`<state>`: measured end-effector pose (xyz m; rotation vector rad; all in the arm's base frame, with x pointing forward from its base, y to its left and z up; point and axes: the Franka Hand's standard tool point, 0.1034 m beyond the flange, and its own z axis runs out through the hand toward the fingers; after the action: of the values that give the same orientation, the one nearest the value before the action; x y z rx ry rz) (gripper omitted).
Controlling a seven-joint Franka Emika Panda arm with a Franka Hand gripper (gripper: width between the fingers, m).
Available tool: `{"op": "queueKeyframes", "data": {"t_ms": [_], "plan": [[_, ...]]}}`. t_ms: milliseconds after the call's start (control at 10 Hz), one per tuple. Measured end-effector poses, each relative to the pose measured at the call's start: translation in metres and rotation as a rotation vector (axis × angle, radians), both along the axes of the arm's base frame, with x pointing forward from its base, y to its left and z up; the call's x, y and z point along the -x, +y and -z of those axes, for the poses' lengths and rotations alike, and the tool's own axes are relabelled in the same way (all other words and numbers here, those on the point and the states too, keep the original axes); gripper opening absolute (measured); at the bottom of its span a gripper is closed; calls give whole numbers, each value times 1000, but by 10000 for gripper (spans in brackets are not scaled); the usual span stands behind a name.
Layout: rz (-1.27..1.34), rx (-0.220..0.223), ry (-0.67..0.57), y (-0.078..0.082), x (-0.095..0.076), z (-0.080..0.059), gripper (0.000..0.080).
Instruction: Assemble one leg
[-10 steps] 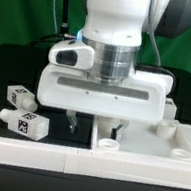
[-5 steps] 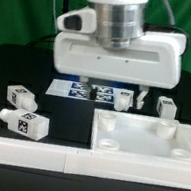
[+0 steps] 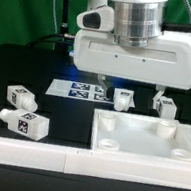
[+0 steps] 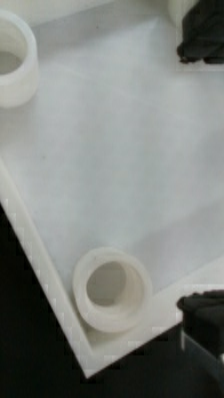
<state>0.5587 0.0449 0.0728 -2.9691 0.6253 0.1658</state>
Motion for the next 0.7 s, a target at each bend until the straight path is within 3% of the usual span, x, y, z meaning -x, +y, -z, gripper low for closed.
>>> {"op": "queueKeyframes", "data": {"t_ms": [300,400,700], "plan": [[-63,-17,191,73,19,-14,649],[-69,-32,234,72,21,-13,649],[-61,-60,372,51,23,-4,649]]}}
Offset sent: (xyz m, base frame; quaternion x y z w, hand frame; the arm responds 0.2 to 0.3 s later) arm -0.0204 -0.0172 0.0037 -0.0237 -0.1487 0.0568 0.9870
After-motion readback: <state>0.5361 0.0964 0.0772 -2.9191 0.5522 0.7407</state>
